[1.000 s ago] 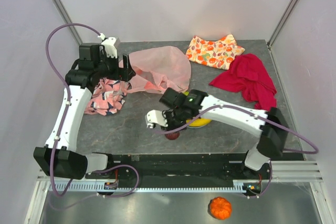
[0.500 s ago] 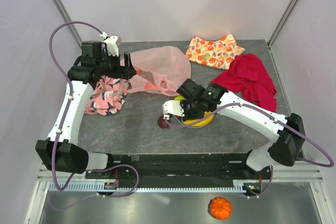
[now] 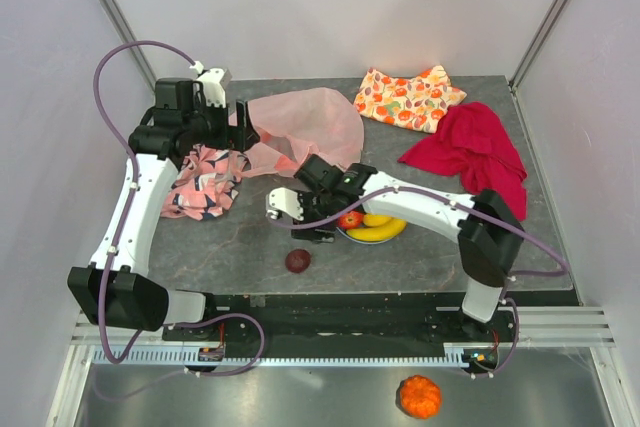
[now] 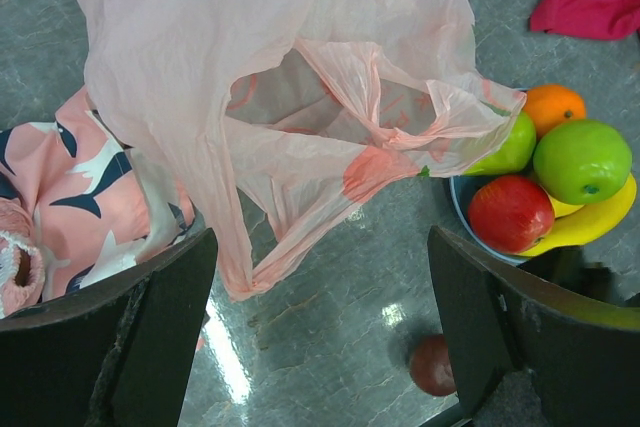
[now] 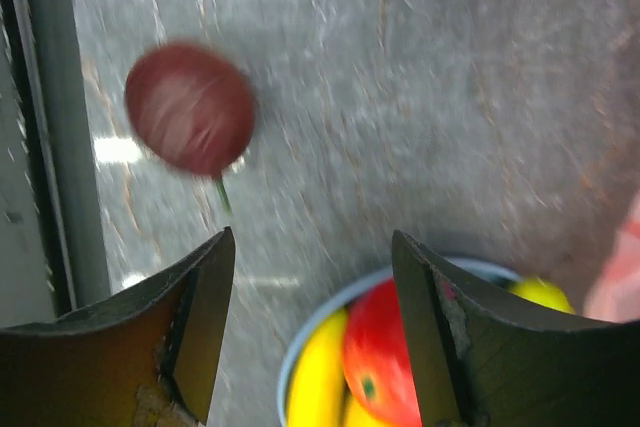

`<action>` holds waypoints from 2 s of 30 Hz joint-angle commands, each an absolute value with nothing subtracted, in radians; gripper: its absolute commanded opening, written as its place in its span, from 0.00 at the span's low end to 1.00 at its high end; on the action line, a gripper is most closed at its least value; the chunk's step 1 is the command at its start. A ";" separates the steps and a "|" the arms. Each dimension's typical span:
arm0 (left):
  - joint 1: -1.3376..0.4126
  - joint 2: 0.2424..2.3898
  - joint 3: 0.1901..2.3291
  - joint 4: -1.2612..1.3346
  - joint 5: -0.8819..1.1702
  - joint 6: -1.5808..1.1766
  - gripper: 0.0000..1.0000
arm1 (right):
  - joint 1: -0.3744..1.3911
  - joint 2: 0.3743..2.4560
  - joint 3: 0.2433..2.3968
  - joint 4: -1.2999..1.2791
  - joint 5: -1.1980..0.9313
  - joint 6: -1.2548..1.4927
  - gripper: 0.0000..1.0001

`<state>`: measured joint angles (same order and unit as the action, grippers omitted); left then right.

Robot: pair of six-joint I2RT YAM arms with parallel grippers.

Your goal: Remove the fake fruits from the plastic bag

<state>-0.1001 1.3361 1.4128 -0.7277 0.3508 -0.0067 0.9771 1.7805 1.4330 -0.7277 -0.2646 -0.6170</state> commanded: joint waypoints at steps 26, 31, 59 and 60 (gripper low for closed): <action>-0.046 1.250 1.379 -0.721 0.397 -0.006 0.93 | 1.117 1.812 1.270 -0.770 -0.181 -0.696 0.68; -0.044 1.252 1.371 -0.718 0.406 -0.008 0.93 | 1.117 1.763 1.238 -0.762 -0.115 -0.729 0.70; -0.043 1.312 1.393 -0.701 0.439 -0.021 0.92 | 1.106 1.678 1.187 -0.888 0.041 -0.856 0.39; -0.043 1.313 1.393 -0.700 0.442 -0.025 0.92 | 1.106 1.665 1.218 -0.897 0.034 -0.856 0.38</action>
